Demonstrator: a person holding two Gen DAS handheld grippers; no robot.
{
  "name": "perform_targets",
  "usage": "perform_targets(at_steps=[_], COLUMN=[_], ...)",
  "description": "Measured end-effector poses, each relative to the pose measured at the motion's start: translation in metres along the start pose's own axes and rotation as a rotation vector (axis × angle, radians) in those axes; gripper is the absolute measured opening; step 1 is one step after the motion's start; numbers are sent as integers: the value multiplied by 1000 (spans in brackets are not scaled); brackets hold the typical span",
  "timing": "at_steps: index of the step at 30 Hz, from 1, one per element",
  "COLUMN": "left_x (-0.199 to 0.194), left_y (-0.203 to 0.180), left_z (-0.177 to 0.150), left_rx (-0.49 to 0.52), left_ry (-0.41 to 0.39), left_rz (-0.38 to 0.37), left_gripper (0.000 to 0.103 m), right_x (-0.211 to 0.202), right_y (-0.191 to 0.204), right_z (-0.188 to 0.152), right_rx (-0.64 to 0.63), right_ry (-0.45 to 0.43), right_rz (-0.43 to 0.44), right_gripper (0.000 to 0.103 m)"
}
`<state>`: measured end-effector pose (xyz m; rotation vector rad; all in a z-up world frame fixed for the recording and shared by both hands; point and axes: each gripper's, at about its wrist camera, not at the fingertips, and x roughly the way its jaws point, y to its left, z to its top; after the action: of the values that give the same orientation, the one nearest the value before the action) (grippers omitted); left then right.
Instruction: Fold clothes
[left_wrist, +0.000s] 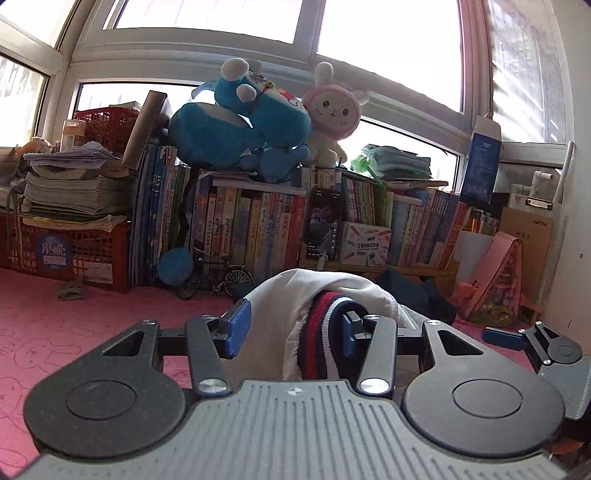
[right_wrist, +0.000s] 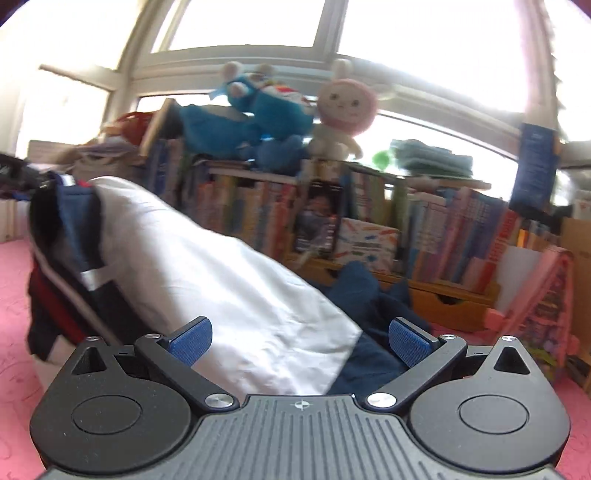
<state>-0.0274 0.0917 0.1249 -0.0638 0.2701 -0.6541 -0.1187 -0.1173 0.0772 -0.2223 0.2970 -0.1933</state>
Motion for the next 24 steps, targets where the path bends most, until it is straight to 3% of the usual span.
perform_targets(at_steps=[2, 5, 12, 17, 20, 24], left_x=[-7, -12, -4, 6, 14, 21], left_y=[1, 9, 14, 3, 6, 12], left_z=[-5, -12, -31, -31, -29, -26], left_rx=[38, 105, 112, 136, 120, 78], left_ry=[-8, -2, 52, 27, 25, 27], left_rz=[40, 138, 126, 117, 124, 121], left_gripper=[57, 77, 82, 83, 83, 83], right_x=[16, 36, 60, 93, 119, 149], right_y=[26, 32, -47, -65, -76, -87], right_z=[-1, 6, 42, 50, 46, 22], right_rx=[-92, -144, 146, 182, 268, 434], right_ry=[12, 20, 12, 58, 137, 310], right_rz=[9, -89, -161, -190, -135, -45], right_gripper=[103, 103, 103, 103, 103, 103])
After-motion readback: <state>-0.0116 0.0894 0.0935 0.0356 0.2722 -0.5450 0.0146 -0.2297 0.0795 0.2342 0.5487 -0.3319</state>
